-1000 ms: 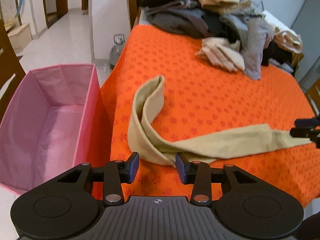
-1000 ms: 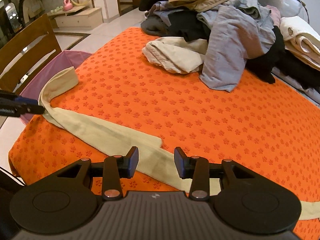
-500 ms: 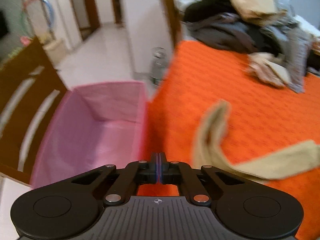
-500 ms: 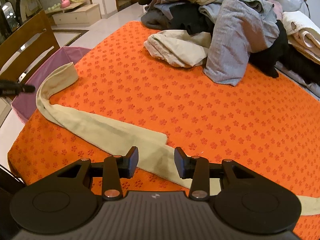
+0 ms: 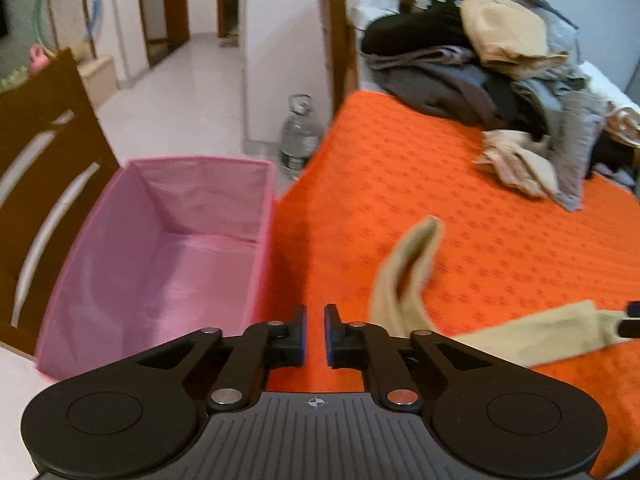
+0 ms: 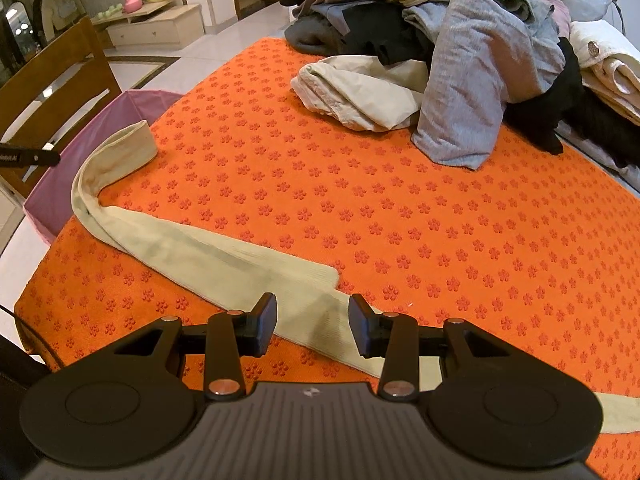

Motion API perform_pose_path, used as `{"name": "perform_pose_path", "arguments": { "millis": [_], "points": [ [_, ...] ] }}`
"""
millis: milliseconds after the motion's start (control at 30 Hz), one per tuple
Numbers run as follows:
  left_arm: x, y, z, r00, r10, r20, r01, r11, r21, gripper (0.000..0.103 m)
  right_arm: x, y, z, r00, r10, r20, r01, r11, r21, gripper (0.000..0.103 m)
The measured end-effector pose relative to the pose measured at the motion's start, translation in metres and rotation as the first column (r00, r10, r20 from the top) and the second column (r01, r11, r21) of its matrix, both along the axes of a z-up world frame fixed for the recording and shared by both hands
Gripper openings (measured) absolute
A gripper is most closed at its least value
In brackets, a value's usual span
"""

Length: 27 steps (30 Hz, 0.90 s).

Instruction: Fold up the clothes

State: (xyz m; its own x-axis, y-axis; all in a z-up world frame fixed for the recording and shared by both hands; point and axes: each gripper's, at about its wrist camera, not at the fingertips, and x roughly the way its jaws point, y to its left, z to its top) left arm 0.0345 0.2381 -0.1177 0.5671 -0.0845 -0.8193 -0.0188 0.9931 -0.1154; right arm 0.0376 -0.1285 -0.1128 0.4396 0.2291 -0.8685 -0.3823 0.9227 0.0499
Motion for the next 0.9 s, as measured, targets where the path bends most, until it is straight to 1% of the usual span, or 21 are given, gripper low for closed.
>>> {"name": "perform_pose_path", "arguments": {
  "millis": [33, 167, 200, 300, 433, 600, 700, 733, 767, 833, 900],
  "points": [
    [-0.002, -0.002, -0.001, 1.000, -0.004, -0.007, 0.004, 1.000, -0.018, 0.016, 0.000, 0.000, 0.000, 1.000, 0.000, 0.000, 0.000, 1.000, 0.000, 0.046],
    [-0.007, -0.010, -0.003, 0.999, -0.017, -0.033, 0.014, 0.996, -0.092, 0.027, 0.000, -0.001, 0.000, 1.000, 0.001, 0.001, -0.001, 1.000, -0.001, 0.046],
    [-0.007, -0.013, -0.003, 0.999, -0.021, -0.036, 0.017, 0.995, -0.103, 0.030, 0.000, -0.001, 0.001, 1.000, 0.002, 0.001, -0.002, 1.000, -0.002, 0.046],
    [-0.008, -0.021, -0.004, 0.998, -0.040, -0.045, 0.034, 0.992, -0.125, 0.034, -0.002, -0.001, 0.001, 1.000, 0.002, 0.002, -0.002, 1.000, -0.002, 0.046],
    [-0.009, -0.031, -0.009, 0.995, -0.072, -0.064, 0.063, 0.989, -0.130, 0.034, -0.003, -0.002, 0.001, 1.000, 0.003, 0.003, -0.003, 1.000, -0.003, 0.047],
    [-0.006, -0.037, -0.021, 0.992, -0.068, -0.102, 0.053, 0.988, -0.144, 0.034, -0.006, -0.003, 0.000, 1.000, 0.004, 0.004, -0.004, 1.000, -0.003, 0.047],
    [-0.003, -0.038, -0.027, 0.992, -0.046, -0.117, 0.025, 0.984, -0.176, 0.033, -0.007, -0.002, 0.001, 1.000, 0.005, 0.004, -0.005, 1.000, -0.004, 0.047],
    [-0.003, -0.038, -0.028, 0.992, -0.037, -0.120, 0.014, 0.982, -0.187, 0.030, -0.007, -0.001, 0.001, 1.000, 0.005, 0.005, -0.005, 1.000, -0.004, 0.047],
    [-0.002, -0.037, -0.030, 0.992, -0.023, -0.125, -0.003, 0.980, -0.199, 0.019, -0.008, -0.001, 0.002, 1.000, 0.006, 0.005, -0.006, 1.000, -0.005, 0.047],
    [-0.003, -0.036, -0.031, 0.992, -0.001, -0.122, -0.024, 0.978, -0.205, 0.006, -0.009, -0.001, 0.002, 1.000, 0.004, 0.006, -0.004, 1.000, -0.006, 0.047],
    [-0.005, -0.032, -0.026, 0.996, 0.019, -0.092, -0.037, 0.979, -0.200, 0.005, -0.010, -0.002, 0.002, 1.000, 0.001, 0.007, -0.001, 1.000, -0.007, 0.047]
  ]
}}
